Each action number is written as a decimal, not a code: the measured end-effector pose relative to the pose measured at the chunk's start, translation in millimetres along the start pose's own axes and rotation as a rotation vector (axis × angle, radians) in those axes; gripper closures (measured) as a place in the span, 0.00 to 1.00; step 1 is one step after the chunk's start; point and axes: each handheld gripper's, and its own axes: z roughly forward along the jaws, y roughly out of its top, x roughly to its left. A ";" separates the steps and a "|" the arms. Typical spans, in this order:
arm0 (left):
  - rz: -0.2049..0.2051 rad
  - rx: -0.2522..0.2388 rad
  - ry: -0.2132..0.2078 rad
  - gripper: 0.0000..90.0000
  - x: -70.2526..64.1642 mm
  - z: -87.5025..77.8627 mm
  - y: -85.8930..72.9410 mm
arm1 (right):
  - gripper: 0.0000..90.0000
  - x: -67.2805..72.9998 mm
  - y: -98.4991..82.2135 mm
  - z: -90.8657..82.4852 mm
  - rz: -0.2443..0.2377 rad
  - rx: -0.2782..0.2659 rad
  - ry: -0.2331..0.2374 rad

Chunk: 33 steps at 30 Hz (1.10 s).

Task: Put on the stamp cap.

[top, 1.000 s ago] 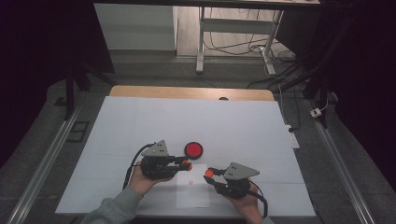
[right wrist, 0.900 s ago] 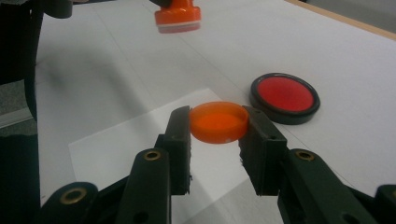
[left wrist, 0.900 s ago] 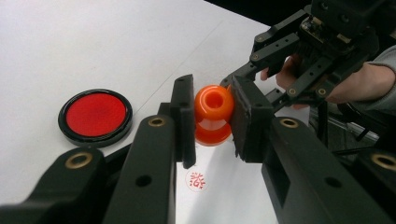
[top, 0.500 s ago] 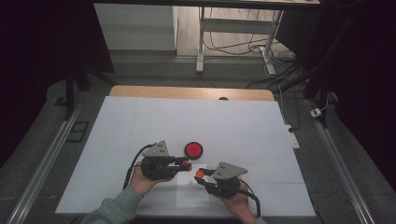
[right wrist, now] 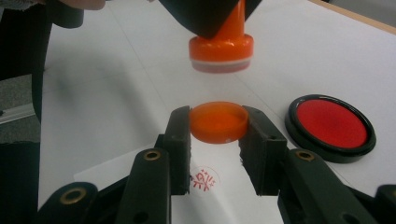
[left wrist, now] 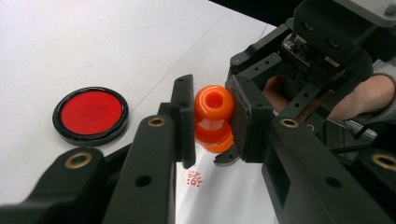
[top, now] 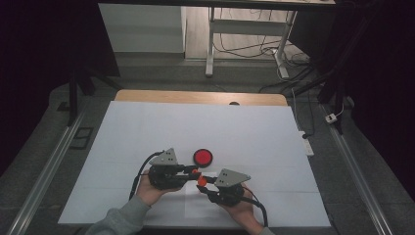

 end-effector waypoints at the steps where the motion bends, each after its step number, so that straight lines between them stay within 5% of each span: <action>1: 0.001 0.002 -0.001 0.79 0.0 0.2 0.0 | 0.71 0.0 0.4 0.7 -0.003 0.000 0.002; 33: -0.002 0.024 -0.004 0.79 0.5 5.8 -3.4 | 0.71 -0.2 6.8 4.6 0.010 -0.029 0.000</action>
